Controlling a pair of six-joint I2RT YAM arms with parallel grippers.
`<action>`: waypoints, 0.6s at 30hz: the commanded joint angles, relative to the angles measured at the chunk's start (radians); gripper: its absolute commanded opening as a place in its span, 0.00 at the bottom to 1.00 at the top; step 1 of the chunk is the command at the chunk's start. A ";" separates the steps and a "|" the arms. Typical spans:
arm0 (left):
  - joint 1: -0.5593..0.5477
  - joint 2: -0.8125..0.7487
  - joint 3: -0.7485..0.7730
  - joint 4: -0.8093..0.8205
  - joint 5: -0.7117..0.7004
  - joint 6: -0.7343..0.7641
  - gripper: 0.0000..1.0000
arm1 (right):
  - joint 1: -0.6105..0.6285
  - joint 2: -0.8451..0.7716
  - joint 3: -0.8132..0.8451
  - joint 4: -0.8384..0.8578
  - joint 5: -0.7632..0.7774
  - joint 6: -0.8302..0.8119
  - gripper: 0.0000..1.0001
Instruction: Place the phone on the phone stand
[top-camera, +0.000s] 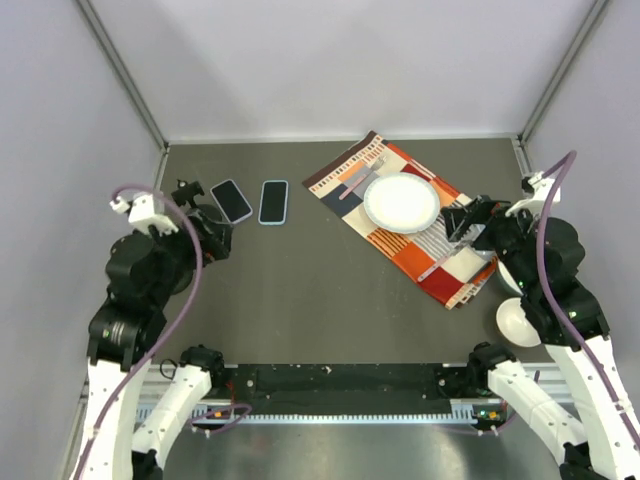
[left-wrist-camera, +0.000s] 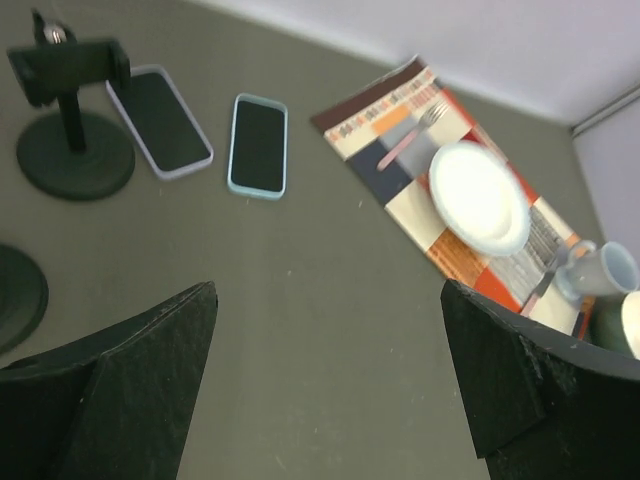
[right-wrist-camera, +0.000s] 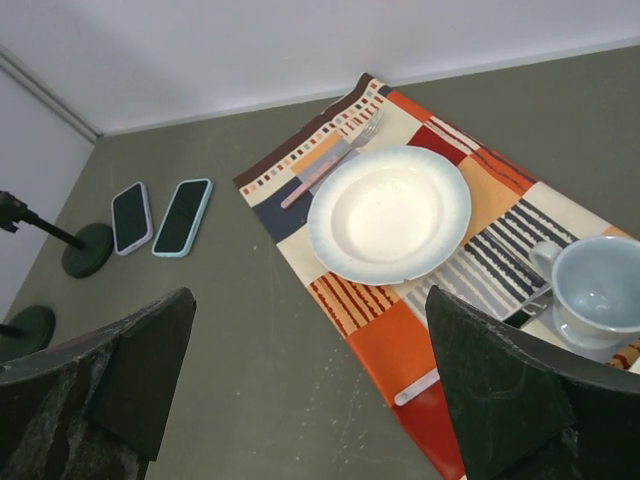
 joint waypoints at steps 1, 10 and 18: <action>0.007 0.119 0.018 -0.067 0.010 -0.046 0.99 | -0.006 0.013 0.027 0.026 -0.064 0.027 0.99; 0.016 0.311 -0.042 0.016 -0.105 -0.238 0.98 | -0.006 0.132 0.022 -0.017 -0.286 -0.003 0.99; 0.182 0.609 0.160 -0.174 -0.194 -0.406 0.98 | -0.006 0.168 0.036 -0.039 -0.307 -0.011 0.99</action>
